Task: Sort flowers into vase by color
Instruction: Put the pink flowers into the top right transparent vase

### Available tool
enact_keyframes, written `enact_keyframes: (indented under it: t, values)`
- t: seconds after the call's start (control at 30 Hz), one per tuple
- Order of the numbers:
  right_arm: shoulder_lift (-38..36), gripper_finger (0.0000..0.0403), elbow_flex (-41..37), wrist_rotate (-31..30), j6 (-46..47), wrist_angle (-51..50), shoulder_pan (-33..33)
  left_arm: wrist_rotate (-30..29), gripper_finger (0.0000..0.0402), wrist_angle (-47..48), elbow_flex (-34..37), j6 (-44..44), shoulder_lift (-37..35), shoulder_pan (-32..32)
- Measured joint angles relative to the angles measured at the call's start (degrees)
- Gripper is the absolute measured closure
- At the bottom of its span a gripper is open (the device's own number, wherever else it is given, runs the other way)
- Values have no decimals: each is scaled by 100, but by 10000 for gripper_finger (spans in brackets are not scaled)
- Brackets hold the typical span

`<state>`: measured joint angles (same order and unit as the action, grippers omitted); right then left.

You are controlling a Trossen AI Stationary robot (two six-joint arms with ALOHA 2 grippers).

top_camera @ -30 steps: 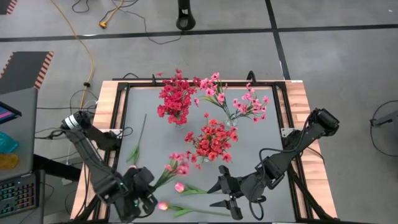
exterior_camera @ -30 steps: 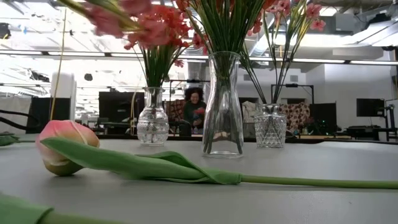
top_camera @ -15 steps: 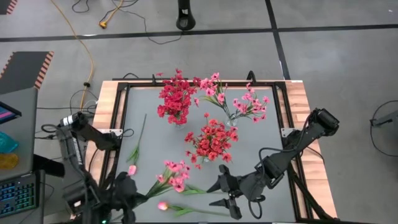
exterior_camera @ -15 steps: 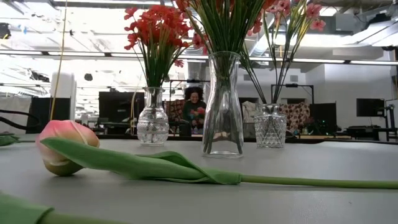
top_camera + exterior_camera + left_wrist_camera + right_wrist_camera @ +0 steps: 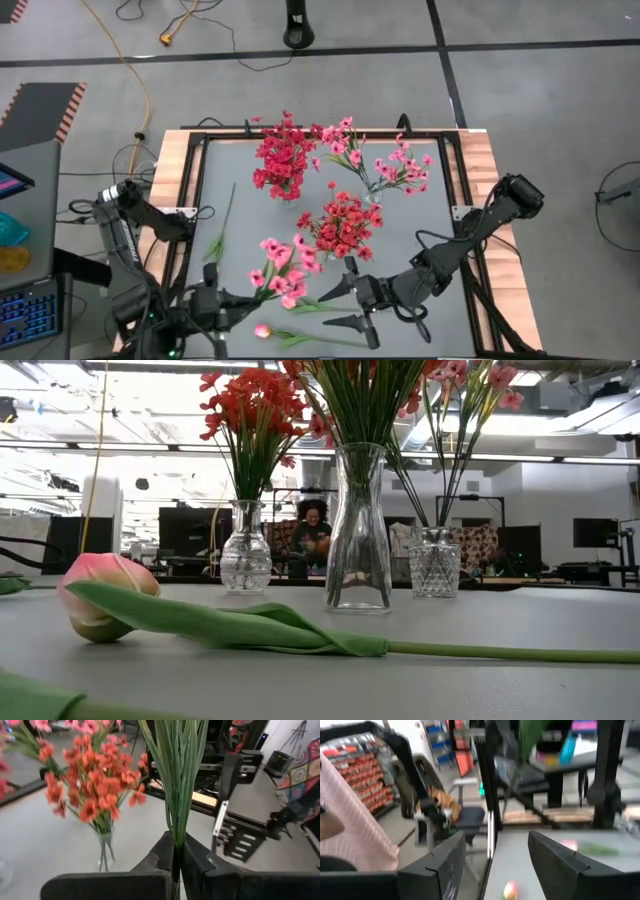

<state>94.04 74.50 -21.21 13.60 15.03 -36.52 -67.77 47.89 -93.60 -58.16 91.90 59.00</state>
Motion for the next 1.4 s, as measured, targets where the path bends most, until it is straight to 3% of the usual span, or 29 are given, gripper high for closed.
enact_keyframes:
  t: [0.3, 0.6, 0.93, 1.4]
  values:
    - [0, 159, 0, 2, -941, 684, 309, 25, 401, -531, 2, 987, 2, -871]
    - [2, 159, 0, 4, -980, 710, 706, 702, 401, -915, 2, 1493, 3, -1473]
    - [4, 159, 0, 126, -1849, 901, 855, 987, 401, -924, 4, 1648, 7, -1712]
    - [2, 159, 2, 203, -1316, 864, 905, 976, 401, -1421, 8, 2215, 9, -1674]
